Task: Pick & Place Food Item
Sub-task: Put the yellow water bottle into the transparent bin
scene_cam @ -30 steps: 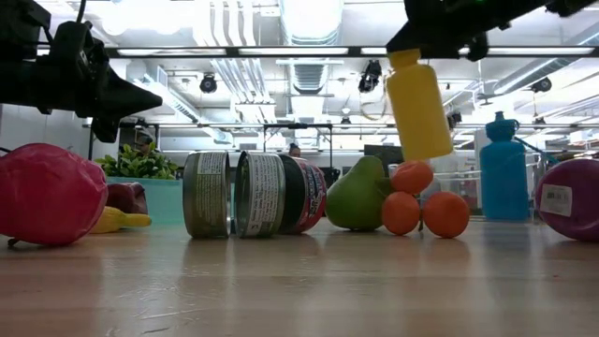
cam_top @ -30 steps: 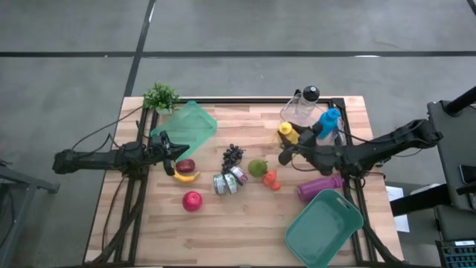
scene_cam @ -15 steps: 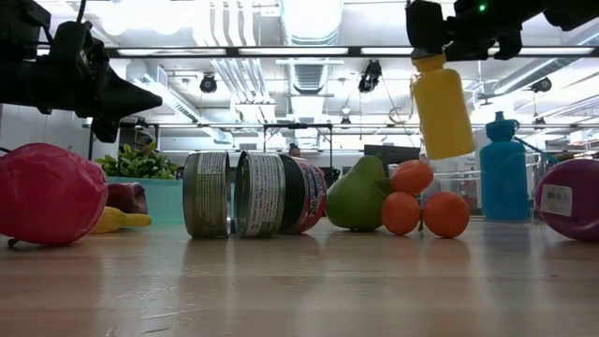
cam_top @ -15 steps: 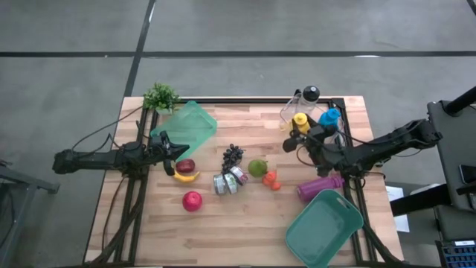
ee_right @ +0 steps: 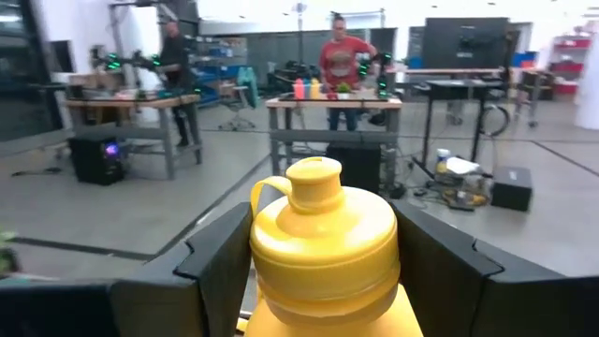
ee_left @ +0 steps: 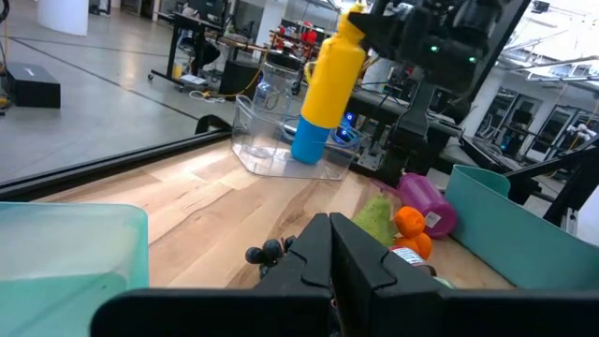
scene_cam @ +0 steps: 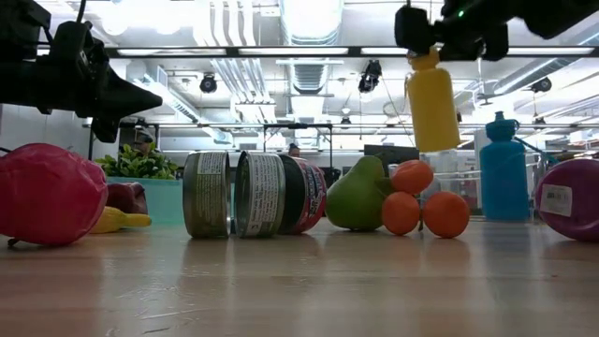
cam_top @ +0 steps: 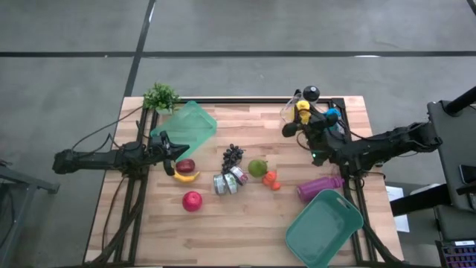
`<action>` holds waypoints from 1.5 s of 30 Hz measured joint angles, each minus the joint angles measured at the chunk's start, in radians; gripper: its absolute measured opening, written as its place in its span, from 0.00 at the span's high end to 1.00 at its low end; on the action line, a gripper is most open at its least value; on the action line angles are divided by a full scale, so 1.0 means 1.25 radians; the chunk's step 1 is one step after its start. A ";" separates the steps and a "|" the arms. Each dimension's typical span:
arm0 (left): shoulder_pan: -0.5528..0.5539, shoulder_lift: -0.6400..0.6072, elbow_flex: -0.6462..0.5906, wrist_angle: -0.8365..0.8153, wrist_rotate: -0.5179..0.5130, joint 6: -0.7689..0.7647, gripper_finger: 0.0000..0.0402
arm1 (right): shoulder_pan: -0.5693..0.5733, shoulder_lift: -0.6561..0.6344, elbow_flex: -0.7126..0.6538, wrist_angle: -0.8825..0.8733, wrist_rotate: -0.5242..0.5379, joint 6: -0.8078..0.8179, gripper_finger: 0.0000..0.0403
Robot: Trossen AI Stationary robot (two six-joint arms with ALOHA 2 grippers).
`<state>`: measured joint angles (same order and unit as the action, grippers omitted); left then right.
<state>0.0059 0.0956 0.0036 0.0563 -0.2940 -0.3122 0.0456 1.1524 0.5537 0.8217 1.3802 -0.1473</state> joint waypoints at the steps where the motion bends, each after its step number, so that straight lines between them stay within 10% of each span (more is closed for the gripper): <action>1: 0.000 0.000 0.000 0.000 0.000 0.000 1.00 | -0.011 0.009 0.000 0.002 0.000 0.011 0.44; 28: 0.000 0.000 0.000 0.000 0.000 0.000 1.00 | -0.157 0.252 0.000 0.277 -0.078 -0.065 0.44; 45: 0.000 0.000 0.000 0.000 0.000 0.000 1.00 | -0.159 0.356 -0.019 0.295 -0.054 0.105 0.44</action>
<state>0.0061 0.0956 0.0032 0.0563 -0.2941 -0.3122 -0.1535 1.5974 0.5304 1.1899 1.3132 -0.0158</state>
